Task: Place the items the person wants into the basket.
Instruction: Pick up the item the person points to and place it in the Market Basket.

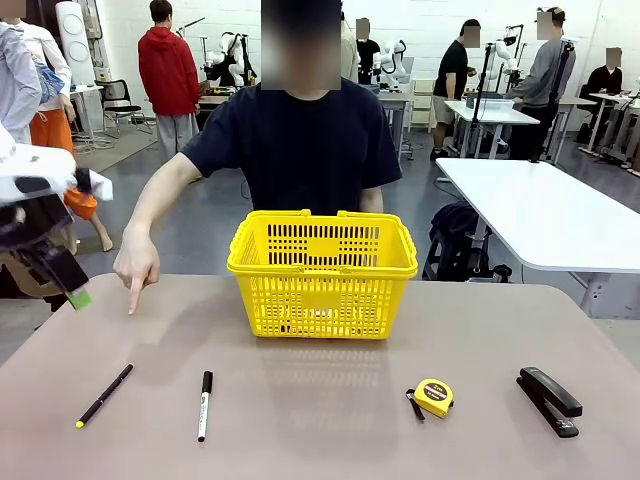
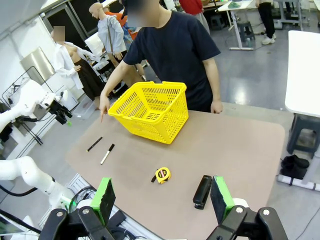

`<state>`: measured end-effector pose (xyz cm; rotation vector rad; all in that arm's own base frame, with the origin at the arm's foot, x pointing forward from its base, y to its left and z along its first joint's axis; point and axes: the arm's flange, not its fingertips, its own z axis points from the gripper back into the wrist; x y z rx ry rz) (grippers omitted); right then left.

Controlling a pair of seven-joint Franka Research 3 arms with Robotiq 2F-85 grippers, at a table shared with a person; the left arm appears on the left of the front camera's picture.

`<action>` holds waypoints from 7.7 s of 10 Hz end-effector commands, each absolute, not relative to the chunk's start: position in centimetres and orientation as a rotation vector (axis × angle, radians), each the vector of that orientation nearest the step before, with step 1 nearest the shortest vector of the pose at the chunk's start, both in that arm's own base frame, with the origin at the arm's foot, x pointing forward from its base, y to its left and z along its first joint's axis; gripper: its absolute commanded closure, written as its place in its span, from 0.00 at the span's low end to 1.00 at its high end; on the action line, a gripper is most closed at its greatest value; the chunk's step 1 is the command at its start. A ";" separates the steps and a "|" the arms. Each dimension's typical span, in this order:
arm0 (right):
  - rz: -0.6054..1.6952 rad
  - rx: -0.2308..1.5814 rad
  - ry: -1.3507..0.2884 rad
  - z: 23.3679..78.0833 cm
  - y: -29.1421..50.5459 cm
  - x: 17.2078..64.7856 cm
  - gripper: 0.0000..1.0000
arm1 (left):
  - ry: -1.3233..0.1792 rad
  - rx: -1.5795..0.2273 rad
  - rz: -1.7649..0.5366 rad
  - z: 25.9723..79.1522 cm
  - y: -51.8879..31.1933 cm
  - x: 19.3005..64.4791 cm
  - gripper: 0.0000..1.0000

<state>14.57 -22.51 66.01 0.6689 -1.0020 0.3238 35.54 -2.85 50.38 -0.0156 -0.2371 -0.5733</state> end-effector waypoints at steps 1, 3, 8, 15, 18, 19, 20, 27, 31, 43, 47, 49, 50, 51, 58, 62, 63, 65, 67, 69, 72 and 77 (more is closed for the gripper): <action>0.340 0.688 -1.013 65.8 -22.3 14.6 0.00 | -0.234 0.061 -0.506 47.3 -3.0 37.2 0.00; 0.340 0.688 -1.013 65.8 -22.3 14.6 0.00 | -0.194 0.038 -0.467 44.6 -3.5 38.5 0.00; 0.340 0.688 -1.013 65.8 -22.3 14.6 0.00 | -0.143 0.014 -0.516 41.3 -4.4 38.6 0.00; 0.340 0.688 -1.013 65.8 -22.3 14.6 0.00 | -0.127 0.025 -0.505 41.4 -4.5 38.9 0.00; 0.340 0.688 -1.013 65.8 -22.3 14.6 0.00 | -0.070 0.083 -0.480 37.0 -5.7 39.0 0.00; 0.340 0.688 -1.013 65.8 -22.3 14.6 0.00 | -0.062 0.095 -0.464 35.8 -6.5 38.6 0.00; 0.340 0.688 -1.013 65.8 -22.3 14.6 0.00 | -0.059 0.113 -0.437 34.6 -7.3 37.9 0.00; 0.340 0.688 -1.013 65.8 -22.3 14.6 0.00 | -0.095 0.076 -0.330 30.0 -6.5 36.5 0.00; 0.340 0.688 -1.013 65.8 -22.3 14.6 0.00 | -0.091 0.073 -0.308 30.4 -5.8 36.5 0.00; 0.340 0.688 -1.013 65.8 -22.3 14.6 0.00 | 0.003 0.006 -0.253 30.0 -4.8 36.1 0.00; 0.340 0.688 -1.013 65.8 -22.3 14.6 0.00 | 0.001 0.012 -0.272 29.6 -4.6 36.2 0.24; 0.340 0.688 -1.013 65.8 -22.3 14.6 0.00 | -0.005 0.012 -0.281 29.5 -4.6 36.0 0.79; 0.340 0.688 -1.013 65.8 -22.3 14.6 0.00 | 0.002 0.015 -0.285 29.5 -4.5 36.1 1.00; 0.340 0.688 -1.013 65.8 -22.3 14.6 0.00 | 0.008 0.014 -0.288 29.5 -4.5 36.2 1.00; 0.340 0.688 -1.013 65.8 -22.3 14.6 0.00 | 0.033 0.013 -0.306 29.3 -4.5 36.2 1.00; 0.340 0.688 -1.013 65.8 -22.3 14.6 0.00 | 0.044 0.070 -0.350 34.0 -5.0 36.3 1.00; 0.340 0.688 -1.013 65.8 -22.3 14.6 0.00 | 0.011 0.065 -0.396 37.8 -5.3 36.2 1.00; 0.340 0.688 -1.013 65.8 -22.3 14.6 0.00 | -0.035 0.039 -0.513 44.8 -5.5 35.8 1.00; 0.340 0.688 -1.013 65.8 -22.3 14.6 0.00 | -0.085 0.019 -0.577 51.3 -6.2 34.5 1.00; 0.340 0.688 -1.013 65.8 -22.3 14.6 0.00 | -0.131 0.015 -0.578 55.5 -6.7 33.4 1.00; 0.340 0.688 -1.013 65.8 -22.3 14.6 0.00 | -0.143 0.040 -0.570 56.8 -6.7 32.8 1.00; 0.340 0.688 -1.013 65.8 -22.3 14.6 0.00 | -0.143 0.040 -0.570 56.8 -6.7 32.8 1.00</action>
